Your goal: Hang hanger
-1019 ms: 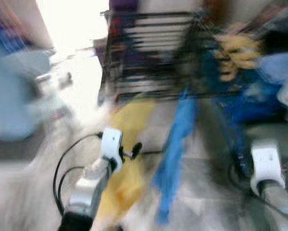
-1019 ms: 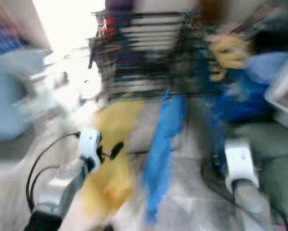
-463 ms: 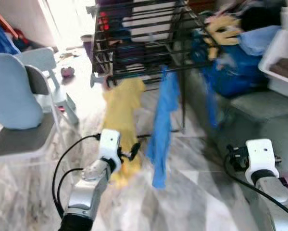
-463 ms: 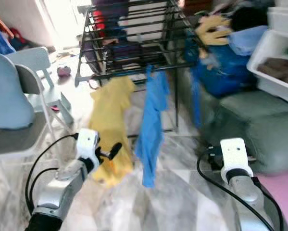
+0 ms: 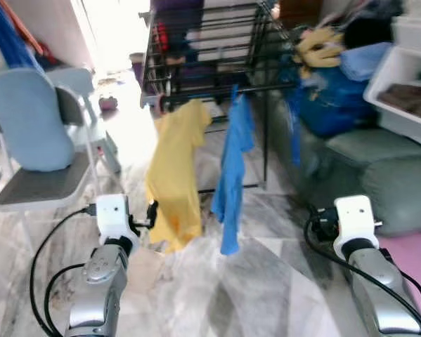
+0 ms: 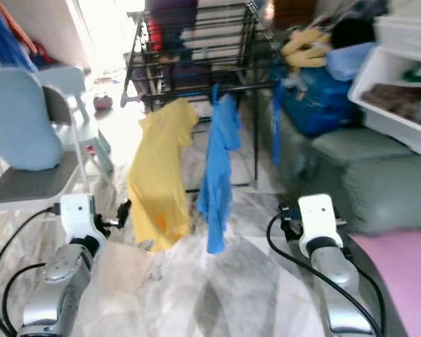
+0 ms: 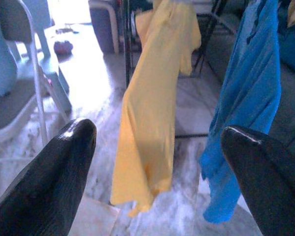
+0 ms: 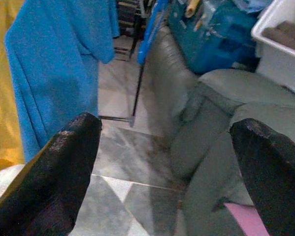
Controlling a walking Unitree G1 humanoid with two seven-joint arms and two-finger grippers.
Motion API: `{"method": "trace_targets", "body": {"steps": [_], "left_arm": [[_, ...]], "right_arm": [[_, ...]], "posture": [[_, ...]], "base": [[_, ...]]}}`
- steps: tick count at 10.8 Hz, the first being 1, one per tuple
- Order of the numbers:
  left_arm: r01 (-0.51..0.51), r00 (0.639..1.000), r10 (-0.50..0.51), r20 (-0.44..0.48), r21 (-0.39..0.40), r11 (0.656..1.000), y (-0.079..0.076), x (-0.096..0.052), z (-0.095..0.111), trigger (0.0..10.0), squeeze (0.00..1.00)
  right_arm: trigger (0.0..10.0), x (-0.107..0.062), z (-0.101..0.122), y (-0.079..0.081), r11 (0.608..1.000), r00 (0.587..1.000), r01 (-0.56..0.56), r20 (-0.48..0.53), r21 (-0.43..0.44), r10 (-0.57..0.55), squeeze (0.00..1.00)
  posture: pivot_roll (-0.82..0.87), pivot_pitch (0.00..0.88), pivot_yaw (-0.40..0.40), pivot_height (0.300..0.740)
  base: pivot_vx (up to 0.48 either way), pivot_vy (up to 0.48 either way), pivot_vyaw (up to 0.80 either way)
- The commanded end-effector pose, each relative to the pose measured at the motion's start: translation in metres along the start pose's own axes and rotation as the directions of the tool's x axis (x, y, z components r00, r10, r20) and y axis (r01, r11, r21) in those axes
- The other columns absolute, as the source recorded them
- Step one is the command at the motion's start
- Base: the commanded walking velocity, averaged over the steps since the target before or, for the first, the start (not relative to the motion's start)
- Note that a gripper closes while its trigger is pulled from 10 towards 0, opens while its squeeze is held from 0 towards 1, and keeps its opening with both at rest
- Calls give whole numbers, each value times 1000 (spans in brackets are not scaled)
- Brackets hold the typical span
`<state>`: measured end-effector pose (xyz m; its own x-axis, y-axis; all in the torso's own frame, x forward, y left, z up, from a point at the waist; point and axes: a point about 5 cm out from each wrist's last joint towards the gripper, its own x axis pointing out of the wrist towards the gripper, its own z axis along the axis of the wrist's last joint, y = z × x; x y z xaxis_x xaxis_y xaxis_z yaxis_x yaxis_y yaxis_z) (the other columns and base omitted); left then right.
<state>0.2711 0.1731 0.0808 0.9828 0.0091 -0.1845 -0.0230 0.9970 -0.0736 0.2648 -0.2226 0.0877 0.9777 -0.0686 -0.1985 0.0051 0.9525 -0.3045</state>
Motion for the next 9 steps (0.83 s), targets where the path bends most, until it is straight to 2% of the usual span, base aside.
{"method": "trace_targets", "body": {"steps": [1, 2, 4, 7, 8, 9], "left_arm": [[-58, 998, 58, 16, 25, 998, 11, -3, 2, 10000, 0], [-48, 999, 48, 21, 32, 998, 6, -5, 1, 10000, 0], [-43, 999, 42, 29, 43, 998, 3, -4, 1, 10000, 0], [-56, 998, 53, 40, 60, 997, 3, -2, 3, 10000, 0], [-50, 998, 48, 52, 38, 998, 11, -10, 3, 10000, 0], [-34, 998, 33, 45, 27, 999, 13, -14, 1, 10000, 0]], "right_arm": [[10000, 5, 8, 12, 999, 999, -28, 45, -38, 30, 0], [10000, 6, 8, 15, 999, 998, -40, 42, 4, 40, 0], [10000, 6, 5, 17, 999, 998, -46, 38, 11, 46, 0], [10000, 8, 6, 18, 998, 998, -35, 51, 44, 33, 0], [10000, 8, 11, 17, 994, 996, -30, 87, 109, 21, 0], [10000, 8, 12, 17, 990, 995, -32, 95, 139, 19, 0]], "posture": [[-90, 0, 55, 740], [-89, 0, 57, 740], [-88, 0, 59, 740], [-83, 0, 61, 740], [-82, 0, 63, 740], [-82, 0, 63, 740]], "base": [[0, 0, 800], [0, 0, 800], [0, 0, 800], [0, 0, 0], [0, 0, 0], [0, 0, 0]]}}
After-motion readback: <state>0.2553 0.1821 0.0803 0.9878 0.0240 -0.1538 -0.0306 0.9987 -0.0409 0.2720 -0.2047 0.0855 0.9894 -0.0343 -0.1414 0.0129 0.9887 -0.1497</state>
